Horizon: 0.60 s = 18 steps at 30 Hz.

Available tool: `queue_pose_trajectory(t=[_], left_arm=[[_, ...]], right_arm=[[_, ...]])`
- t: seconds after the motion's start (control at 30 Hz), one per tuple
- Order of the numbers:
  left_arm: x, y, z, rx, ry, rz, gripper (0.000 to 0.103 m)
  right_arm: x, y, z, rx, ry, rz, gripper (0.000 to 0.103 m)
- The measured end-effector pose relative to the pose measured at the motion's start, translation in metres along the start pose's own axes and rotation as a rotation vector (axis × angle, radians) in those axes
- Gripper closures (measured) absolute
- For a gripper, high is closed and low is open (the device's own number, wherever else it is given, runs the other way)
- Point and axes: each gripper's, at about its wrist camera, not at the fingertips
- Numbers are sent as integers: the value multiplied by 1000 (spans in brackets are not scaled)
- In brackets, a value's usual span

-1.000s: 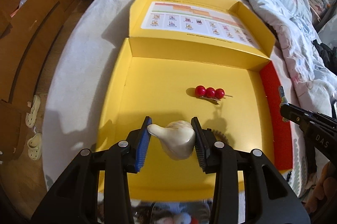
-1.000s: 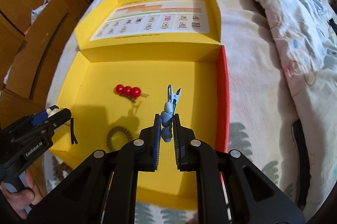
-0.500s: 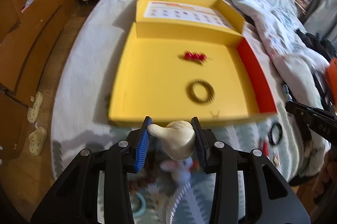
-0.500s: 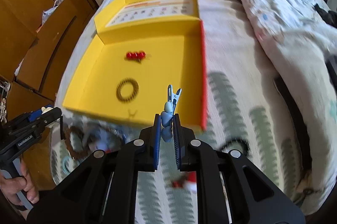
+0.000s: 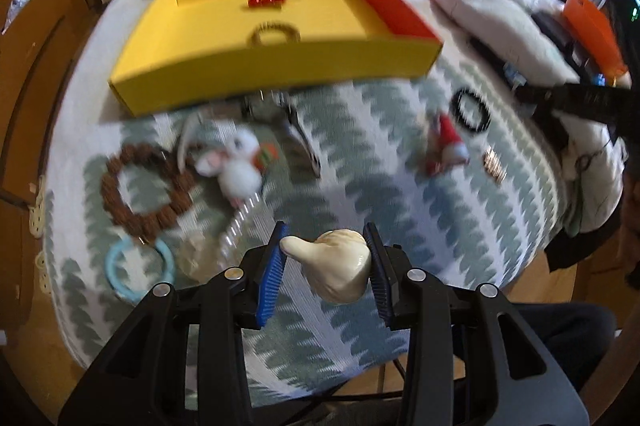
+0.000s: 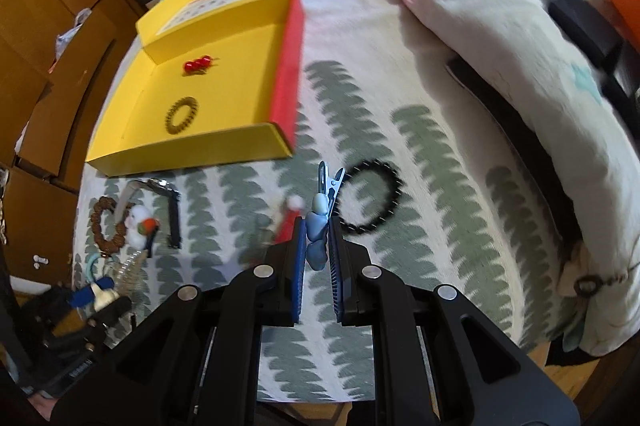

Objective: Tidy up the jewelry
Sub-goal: 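Carry the bird and blue clip out of the box and release them on the bedspread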

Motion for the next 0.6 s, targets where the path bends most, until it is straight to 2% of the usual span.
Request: queue_pose_trajectory(t=[0.17, 0.33, 0.6], left_arm=[[-13, -5, -24, 23, 44, -8, 64], [-14, -4, -37, 59, 56, -11, 64], [-12, -4, -62, 65, 106, -3, 64]], right_arm=[[-3, -29, -9, -43, 26, -54, 91], [-5, -54, -23, -92, 66, -101, 90], [-4, -68, -50, -108, 131, -131, 90]])
Point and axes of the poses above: each gripper's, at about its wrist camera, not at the fingertips, and z roughly against the way its jaws point, y to its left, x to its top, and after that the axes turned 3 degrees about x, right-handed
